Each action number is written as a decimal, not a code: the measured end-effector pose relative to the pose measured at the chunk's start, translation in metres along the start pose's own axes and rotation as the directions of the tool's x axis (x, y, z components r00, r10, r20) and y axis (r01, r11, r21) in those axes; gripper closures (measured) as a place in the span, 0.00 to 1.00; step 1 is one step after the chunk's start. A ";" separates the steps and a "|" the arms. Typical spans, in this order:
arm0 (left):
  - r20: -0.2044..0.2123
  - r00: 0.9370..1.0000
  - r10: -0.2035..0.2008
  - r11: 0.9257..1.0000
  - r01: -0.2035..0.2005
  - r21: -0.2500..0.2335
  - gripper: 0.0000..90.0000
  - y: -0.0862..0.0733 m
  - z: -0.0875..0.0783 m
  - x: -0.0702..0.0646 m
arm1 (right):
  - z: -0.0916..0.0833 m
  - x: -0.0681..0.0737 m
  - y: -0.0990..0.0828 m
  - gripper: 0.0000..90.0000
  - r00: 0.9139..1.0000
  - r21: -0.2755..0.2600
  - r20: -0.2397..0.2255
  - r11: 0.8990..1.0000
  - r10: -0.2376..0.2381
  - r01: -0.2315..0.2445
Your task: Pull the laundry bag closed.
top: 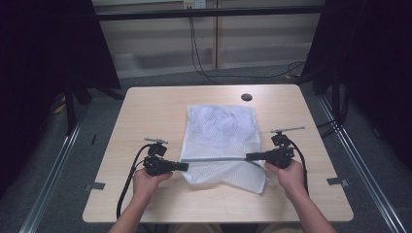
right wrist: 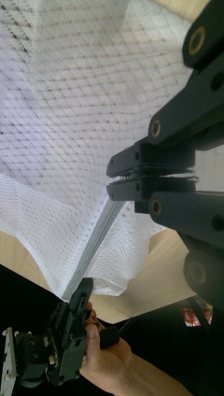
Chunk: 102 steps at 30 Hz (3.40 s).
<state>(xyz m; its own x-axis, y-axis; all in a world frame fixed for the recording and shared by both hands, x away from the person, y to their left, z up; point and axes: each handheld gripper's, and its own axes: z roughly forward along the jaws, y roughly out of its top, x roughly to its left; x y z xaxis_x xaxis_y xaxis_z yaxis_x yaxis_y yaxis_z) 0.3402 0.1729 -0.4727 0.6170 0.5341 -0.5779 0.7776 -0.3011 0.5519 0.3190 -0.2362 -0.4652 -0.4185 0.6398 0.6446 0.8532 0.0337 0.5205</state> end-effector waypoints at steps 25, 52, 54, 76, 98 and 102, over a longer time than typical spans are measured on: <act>-0.007 1.000 0.000 1.000 0.000 0.005 0.98 0.000 0.001 0.000 | -0.004 -0.004 -0.003 0.96 1.000 -0.007 0.001 1.000 0.018 -0.018; -0.015 1.000 0.005 1.000 -0.005 0.006 0.98 0.000 0.001 -0.003 | -0.008 -0.008 -0.004 0.96 1.000 -0.012 0.012 1.000 0.023 -0.023; -0.023 1.000 0.008 1.000 -0.007 0.007 0.98 0.000 0.001 -0.003 | -0.008 -0.008 -0.004 0.96 1.000 -0.012 0.013 1.000 0.023 -0.023; -0.021 1.000 0.005 1.000 -0.005 0.001 0.98 0.000 -0.001 -0.002 | -0.016 -0.013 -0.004 0.96 0.999 -0.028 0.014 0.999 0.035 -0.035; -0.017 1.000 0.001 1.000 -0.001 -0.002 0.98 0.001 -0.001 -0.003 | -0.022 -0.015 -0.007 0.96 0.999 -0.035 0.018 0.999 0.038 -0.037; -0.008 1.000 -0.005 1.000 0.005 -0.003 0.98 0.001 -0.002 -0.003 | -0.024 -0.015 -0.008 0.96 0.999 -0.039 0.026 0.999 0.039 -0.038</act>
<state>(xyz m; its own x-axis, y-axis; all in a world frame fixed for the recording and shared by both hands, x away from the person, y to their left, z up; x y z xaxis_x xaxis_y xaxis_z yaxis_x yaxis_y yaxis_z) 0.3391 0.1725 -0.4694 0.6123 0.5420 -0.5756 0.7801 -0.2962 0.5510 0.3112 -0.2645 -0.4662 -0.3764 0.6606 0.6496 0.8559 -0.0205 0.5168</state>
